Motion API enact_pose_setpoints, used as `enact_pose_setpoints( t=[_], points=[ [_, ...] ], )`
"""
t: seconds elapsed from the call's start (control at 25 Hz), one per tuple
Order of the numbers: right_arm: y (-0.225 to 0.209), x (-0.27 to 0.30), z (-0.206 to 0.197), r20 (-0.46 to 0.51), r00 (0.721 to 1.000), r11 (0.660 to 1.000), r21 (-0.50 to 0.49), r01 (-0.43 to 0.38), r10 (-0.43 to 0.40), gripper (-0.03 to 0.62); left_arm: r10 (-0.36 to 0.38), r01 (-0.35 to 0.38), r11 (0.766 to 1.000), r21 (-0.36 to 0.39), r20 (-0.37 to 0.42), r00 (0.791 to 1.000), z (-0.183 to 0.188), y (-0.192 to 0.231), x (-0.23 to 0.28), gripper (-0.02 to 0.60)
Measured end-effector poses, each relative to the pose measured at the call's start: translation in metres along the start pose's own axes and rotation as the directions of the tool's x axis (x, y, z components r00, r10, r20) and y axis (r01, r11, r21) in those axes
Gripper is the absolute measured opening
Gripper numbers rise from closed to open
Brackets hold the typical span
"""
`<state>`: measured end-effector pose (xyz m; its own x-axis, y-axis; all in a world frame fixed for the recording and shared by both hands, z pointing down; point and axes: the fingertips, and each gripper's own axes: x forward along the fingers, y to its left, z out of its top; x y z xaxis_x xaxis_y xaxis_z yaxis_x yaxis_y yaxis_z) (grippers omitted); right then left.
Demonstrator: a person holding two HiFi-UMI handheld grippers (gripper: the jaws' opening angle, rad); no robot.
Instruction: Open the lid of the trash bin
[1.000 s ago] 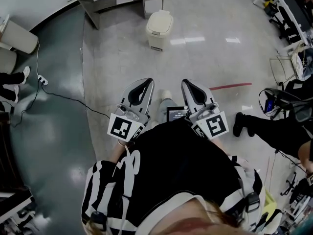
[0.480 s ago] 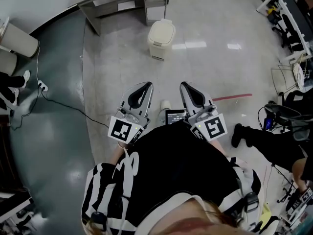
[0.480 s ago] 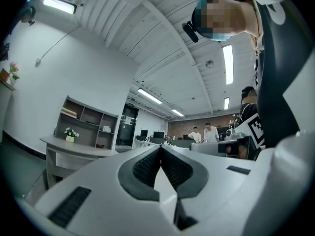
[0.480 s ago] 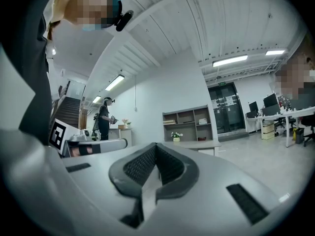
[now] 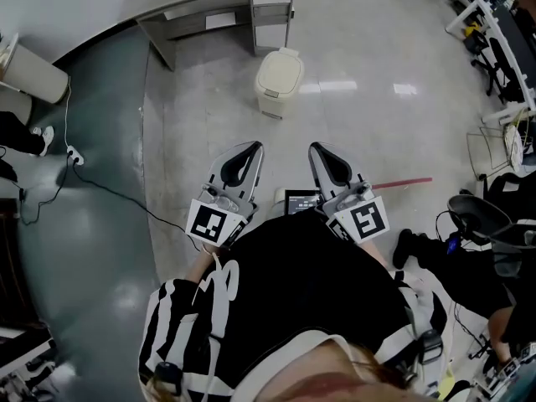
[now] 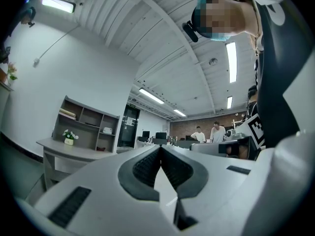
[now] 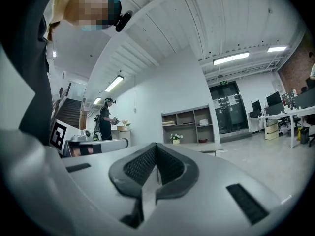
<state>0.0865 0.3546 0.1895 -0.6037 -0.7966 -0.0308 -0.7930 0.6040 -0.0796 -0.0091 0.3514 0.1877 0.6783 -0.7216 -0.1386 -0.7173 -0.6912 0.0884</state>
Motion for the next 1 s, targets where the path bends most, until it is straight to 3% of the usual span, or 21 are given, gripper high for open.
enact_pose_setpoints(
  t=[0.52,1.0],
  points=[
    [-0.079,0.040,0.005,-0.005,0.998,0.998,0.018,-0.059,0.059,0.005,0.045,-0.045,0.999,-0.002,0.011,0.999,-0.008,0.024,0.082,0.005],
    [-0.097,0.057,-0.004,-0.026,0.997,0.997,0.028,-0.073,0.074,0.005,0.084,-0.084,0.996,-0.023,0.003,0.996,-0.016,0.044,0.097,0.005]
  ],
)
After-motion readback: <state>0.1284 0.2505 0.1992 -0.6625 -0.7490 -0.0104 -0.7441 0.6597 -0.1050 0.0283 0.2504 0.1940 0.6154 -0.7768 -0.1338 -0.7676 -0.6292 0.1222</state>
